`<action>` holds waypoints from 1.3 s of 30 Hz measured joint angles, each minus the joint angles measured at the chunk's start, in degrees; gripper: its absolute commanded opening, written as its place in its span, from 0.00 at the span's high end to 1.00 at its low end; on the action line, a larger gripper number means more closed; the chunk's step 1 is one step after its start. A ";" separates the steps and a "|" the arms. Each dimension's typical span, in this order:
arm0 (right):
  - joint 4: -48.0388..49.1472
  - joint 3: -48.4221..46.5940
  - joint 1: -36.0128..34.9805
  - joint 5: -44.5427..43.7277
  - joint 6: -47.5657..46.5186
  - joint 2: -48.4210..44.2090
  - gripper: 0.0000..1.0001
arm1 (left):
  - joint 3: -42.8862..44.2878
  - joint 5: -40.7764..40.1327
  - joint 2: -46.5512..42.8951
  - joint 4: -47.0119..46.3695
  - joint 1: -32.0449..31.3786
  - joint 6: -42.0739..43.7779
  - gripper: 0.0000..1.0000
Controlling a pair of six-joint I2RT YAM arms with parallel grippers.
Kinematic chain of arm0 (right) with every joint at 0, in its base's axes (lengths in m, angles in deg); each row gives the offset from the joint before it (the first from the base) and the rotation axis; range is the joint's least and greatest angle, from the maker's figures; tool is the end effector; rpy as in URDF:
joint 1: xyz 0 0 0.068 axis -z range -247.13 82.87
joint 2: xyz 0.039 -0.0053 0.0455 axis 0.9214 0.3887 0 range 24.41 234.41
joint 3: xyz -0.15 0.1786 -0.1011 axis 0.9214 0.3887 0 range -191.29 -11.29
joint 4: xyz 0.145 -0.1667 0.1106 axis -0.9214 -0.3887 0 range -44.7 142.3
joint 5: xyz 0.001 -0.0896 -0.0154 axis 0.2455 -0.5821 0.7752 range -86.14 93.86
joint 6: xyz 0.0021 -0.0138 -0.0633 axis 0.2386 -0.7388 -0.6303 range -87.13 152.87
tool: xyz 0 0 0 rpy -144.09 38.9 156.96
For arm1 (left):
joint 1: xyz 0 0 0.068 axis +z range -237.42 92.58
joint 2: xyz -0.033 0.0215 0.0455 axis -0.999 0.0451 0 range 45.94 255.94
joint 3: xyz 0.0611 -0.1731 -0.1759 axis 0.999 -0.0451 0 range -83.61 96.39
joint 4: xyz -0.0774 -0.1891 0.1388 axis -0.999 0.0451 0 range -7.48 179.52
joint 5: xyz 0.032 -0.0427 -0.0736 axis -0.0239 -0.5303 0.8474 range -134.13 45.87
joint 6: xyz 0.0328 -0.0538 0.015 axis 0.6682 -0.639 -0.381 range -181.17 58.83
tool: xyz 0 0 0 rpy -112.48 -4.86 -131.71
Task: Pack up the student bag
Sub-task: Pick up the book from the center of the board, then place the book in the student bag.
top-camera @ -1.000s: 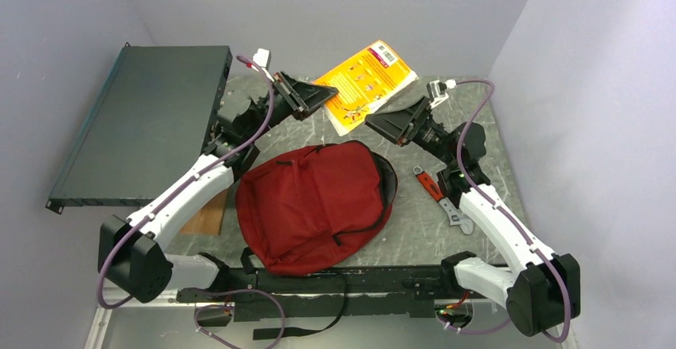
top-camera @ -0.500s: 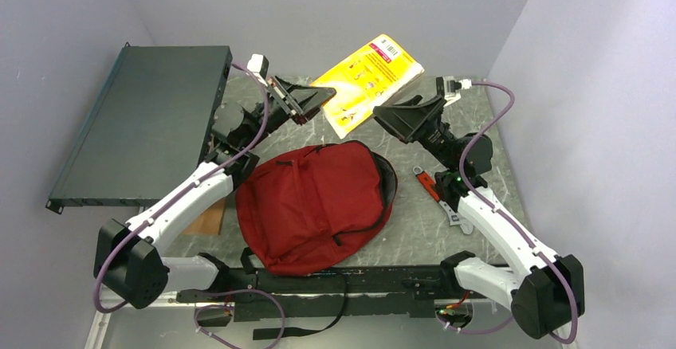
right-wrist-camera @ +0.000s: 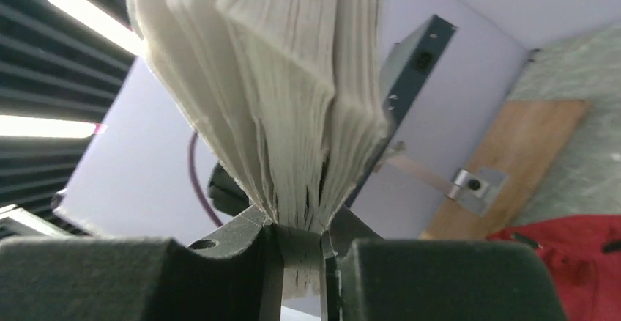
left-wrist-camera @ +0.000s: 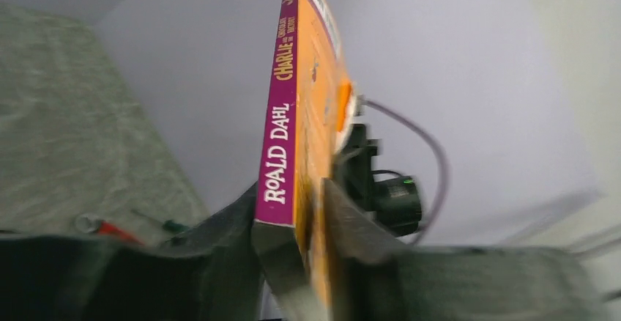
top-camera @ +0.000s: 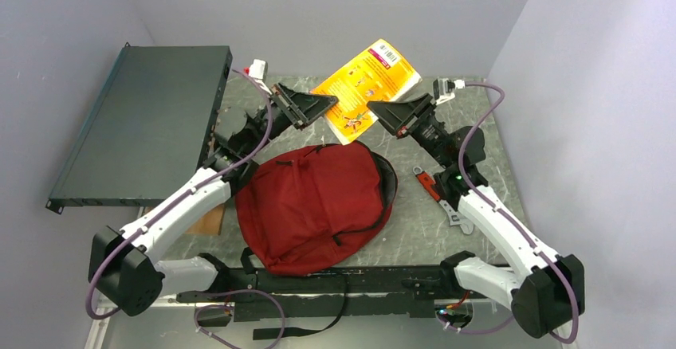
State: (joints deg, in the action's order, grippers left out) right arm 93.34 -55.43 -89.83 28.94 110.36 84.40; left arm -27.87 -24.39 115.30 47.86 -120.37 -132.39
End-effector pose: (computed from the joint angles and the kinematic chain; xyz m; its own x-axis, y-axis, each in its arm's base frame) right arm 0.2163 0.1137 0.3715 -0.6017 0.7067 -0.3722 -0.5357 -0.0115 0.8443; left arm 0.2294 -0.1690 0.3904 -0.6382 -0.6482 -0.4153 0.5352 0.0142 -0.8446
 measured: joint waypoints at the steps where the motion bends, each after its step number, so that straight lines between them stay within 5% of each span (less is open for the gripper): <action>1: -3.10 -0.98 0.15 -0.28 -1.66 -0.61 1.00 | 1.09 -0.22 -0.07 3.28 -0.13 2.51 0.21; 2: -8.48 -2.60 0.24 -1.29 -4.22 -1.62 1.00 | 2.60 -1.22 -0.17 8.13 -0.59 5.66 0.09; 4: -21.84 -7.43 0.24 -5.46 -11.58 -4.20 1.00 | 4.55 -4.15 -0.42 16.33 -2.47 11.39 0.02; 11: -54.75 -20.68 0.55 -31.17 -37.88 -10.95 1.00 | 12.57 -22.29 4.92 44.17 -20.35 28.17 0.00; 15: -66.99 -19.67 0.81 -43.32 -47.32 -14.05 1.00 | 30.34 -32.92 22.29 61.37 -28.83 32.89 0.00; 21: -79.76 -14.16 0.81 -49.20 -52.33 -20.26 1.00 | 55.15 -45.20 48.59 78.73 -34.34 35.21 0.08; 31: -86.44 -13.68 0.83 -52.33 -53.77 -27.82 1.00 | 47.30 -53.09 50.03 83.49 -36.06 33.75 0.24; 36: -87.34 -12.59 0.83 -51.98 -54.03 -28.17 1.00 | 45.94 -54.64 49.42 83.10 -35.80 32.72 0.62; 39: -87.65 -12.00 0.83 -51.39 -54.18 -28.15 1.00 | 42.56 -54.73 46.90 81.07 -35.80 33.00 0.57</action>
State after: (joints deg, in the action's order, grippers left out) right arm 5.69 -67.43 -89.00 -22.45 56.18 56.25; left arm 14.69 -79.12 162.21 128.93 -156.17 -99.39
